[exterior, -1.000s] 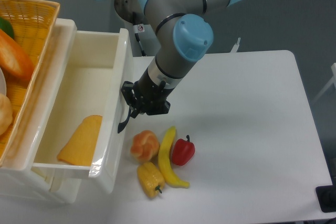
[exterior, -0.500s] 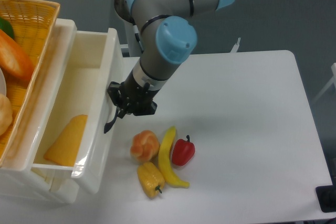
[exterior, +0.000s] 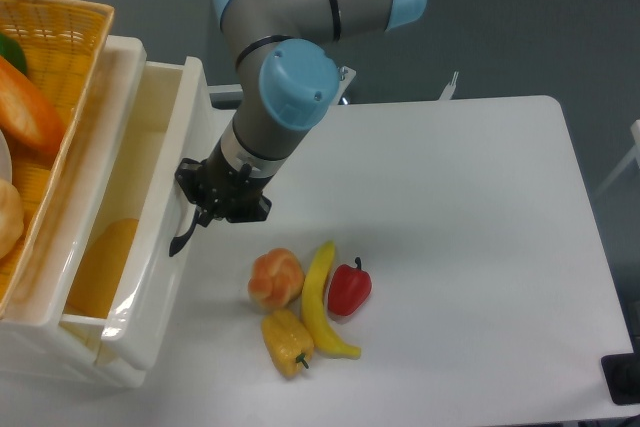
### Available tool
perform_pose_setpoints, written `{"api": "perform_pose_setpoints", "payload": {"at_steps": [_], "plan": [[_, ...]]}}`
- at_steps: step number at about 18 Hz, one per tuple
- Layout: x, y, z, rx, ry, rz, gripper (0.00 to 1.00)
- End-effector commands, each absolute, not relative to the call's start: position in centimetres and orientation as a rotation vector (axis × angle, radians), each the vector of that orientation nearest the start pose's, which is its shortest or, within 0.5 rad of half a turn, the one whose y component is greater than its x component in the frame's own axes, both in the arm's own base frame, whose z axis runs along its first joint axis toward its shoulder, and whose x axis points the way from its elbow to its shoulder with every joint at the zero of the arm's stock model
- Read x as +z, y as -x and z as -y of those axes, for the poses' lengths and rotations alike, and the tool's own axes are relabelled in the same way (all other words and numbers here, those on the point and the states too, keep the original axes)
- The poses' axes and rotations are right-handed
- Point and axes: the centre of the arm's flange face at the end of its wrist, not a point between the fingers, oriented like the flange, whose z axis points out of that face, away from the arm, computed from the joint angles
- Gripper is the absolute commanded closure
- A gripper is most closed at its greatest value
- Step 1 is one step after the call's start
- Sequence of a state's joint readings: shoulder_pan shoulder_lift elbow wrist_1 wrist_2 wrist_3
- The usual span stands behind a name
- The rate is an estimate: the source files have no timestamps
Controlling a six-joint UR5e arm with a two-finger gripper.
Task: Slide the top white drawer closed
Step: 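Push the white drawer inward into the cabinet with the gripper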
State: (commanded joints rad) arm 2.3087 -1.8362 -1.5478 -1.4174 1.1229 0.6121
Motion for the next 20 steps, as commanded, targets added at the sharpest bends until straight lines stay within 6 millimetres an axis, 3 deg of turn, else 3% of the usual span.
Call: {"api": "perform_pose_setpoints", "payload": {"at_steps": [14, 20], "plan": [[38.5, 21.9, -58.1, -0.588, 2.871, 0.211, 1.00], [37.9, 21.0, -59.5, -0.573, 2.863, 0.223, 1.00]]}}
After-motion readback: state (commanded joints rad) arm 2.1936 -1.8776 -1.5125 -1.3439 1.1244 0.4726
